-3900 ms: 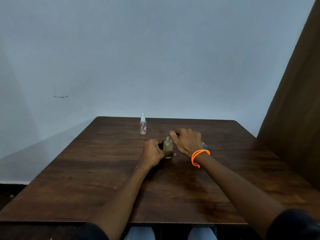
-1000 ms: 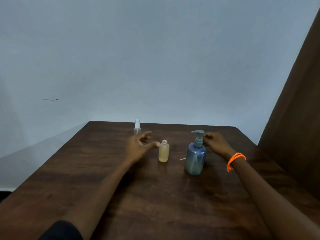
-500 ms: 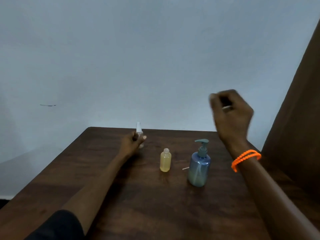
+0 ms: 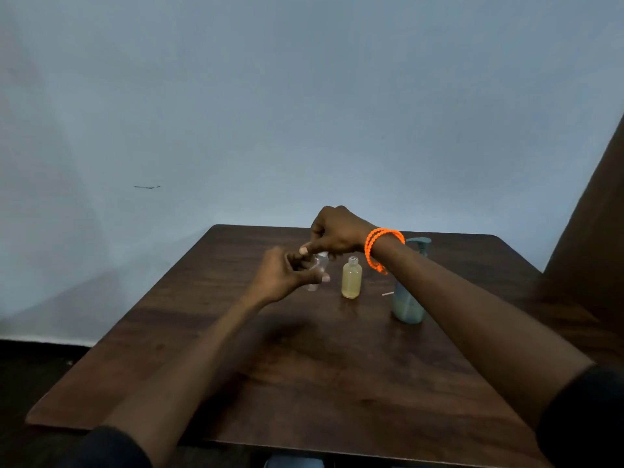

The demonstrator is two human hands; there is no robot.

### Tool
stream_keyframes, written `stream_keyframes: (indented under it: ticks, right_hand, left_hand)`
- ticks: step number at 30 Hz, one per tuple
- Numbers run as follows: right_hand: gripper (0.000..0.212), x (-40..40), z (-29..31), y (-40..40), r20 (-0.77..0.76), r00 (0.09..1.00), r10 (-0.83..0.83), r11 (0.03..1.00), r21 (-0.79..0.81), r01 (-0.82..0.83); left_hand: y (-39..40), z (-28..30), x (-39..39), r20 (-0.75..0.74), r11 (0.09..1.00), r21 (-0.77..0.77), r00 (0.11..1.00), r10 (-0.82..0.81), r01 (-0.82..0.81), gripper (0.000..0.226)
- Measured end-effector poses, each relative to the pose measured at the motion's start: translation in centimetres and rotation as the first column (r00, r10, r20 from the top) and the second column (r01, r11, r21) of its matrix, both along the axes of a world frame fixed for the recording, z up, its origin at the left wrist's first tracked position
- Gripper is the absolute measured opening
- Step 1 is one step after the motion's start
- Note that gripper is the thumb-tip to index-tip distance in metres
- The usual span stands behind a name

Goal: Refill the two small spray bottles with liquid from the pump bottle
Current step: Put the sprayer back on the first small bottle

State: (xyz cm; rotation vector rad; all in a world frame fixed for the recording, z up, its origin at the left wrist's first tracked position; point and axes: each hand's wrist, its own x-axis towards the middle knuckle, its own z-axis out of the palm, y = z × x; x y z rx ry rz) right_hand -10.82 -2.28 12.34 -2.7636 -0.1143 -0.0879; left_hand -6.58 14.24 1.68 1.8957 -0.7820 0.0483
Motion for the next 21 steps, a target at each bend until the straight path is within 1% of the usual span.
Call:
stream_keyframes:
  ticks: [1, 2, 4, 5, 7, 9, 11, 13, 14, 15, 16, 17, 18, 19, 21]
  right_hand:
    - [0.036, -0.1, -0.2, 0.0, -0.01, 1.0, -0.005, 1.0, 0.015, 0.006]
    - [0.035, -0.1, -0.3, -0.1, -0.014, 1.0, -0.021, 1.0, 0.022, 0.021]
    - [0.04, 0.2, -0.1, -0.2, -0.034, 0.997, -0.072, 0.997, -0.017, 0.071]
    - [0.042, 0.3, 0.1, -0.2, -0.059, 0.993, -0.099, 0.994, -0.056, 0.095]
    - [0.044, 0.1, 0.3, 0.1, -0.097, 0.989, -0.115, 0.987, -0.119, 0.103]
    - [0.041, 0.1, 0.3, 0.2, -0.071, 0.995, -0.068, 0.991, -0.123, 0.059]
    - [0.035, -0.2, 0.3, 0.1, -0.052, 0.999, -0.007, 0.996, -0.084, 0.003]
    - [0.025, -0.7, 0.4, -0.3, -0.065, 0.994, 0.083, 0.994, -0.066, -0.087]
    - [0.021, -0.9, 0.6, -0.4, -0.077, 0.989, 0.123, 0.991, -0.043, -0.127]
    - [0.022, -1.0, 0.6, -0.7, -0.099, 0.983, 0.152, 0.988, 0.014, -0.151]
    - [0.028, -1.1, 0.6, -1.0, -0.126, 0.978, 0.167, 0.982, 0.108, -0.154]
    - [0.034, -1.0, 0.5, -1.2, -0.146, 0.977, 0.156, 0.974, 0.189, -0.127]
    - [0.037, -1.0, 0.4, -1.3, -0.147, 0.982, 0.114, 0.973, 0.215, -0.081]
    - [0.038, -1.0, 0.3, -1.3, -0.138, 0.989, 0.053, 0.985, 0.173, -0.028]
    - [0.039, -1.1, 0.0, -1.0, -0.15, 0.988, -0.047, 0.998, 0.036, 0.052]
  left_hand:
    - [-0.1, -0.1, 0.0, 0.034, 0.999, 0.028, 0.999, 0.015, -0.016, 0.025]
    - [-0.3, -0.2, 0.0, 0.082, 0.996, 0.049, 0.995, 0.064, -0.068, 0.027]
    - [-1.1, -0.8, -0.3, 0.168, 0.984, 0.04, 0.972, 0.162, -0.171, 0.035]
    - [-1.6, -1.3, -0.4, 0.173, 0.98, 0.006, 0.966, 0.194, -0.198, 0.036]
    - [-2.1, -1.9, -0.8, 0.111, 0.978, -0.069, 0.973, 0.202, -0.195, 0.036]
    - [-2.0, -2.1, -0.9, 0.019, 0.985, -0.088, 0.988, 0.152, -0.15, 0.03]
    - [-1.3, -2.0, -0.5, -0.13, 0.994, -0.101, 0.991, 0.016, -0.03, 0.019]
    - [-0.3, -1.9, -0.2, -0.257, 0.981, -0.149, 0.953, -0.159, 0.123, 0.02]
    - [0.2, -1.8, -0.1, -0.279, 0.976, -0.156, 0.941, -0.193, 0.154, 0.021]
    - [0.4, -1.7, 0.0, -0.268, 0.976, -0.149, 0.943, -0.195, 0.16, 0.021]
    - [0.4, -1.6, 0.0, -0.239, 0.979, -0.132, 0.954, -0.184, 0.156, 0.02]
    - [0.3, -1.6, -0.2, -0.202, 0.985, -0.107, 0.967, -0.155, 0.136, 0.018]
    - [0.1, -1.5, -0.5, -0.159, 0.991, -0.08, 0.981, -0.115, 0.104, 0.015]
    - [-0.2, -1.6, -0.7, -0.112, 0.996, -0.055, 0.991, -0.076, 0.071, 0.015]
    - [-0.5, -1.9, -0.8, -0.041, 0.999, -0.032, 0.999, -0.028, 0.027, 0.02]
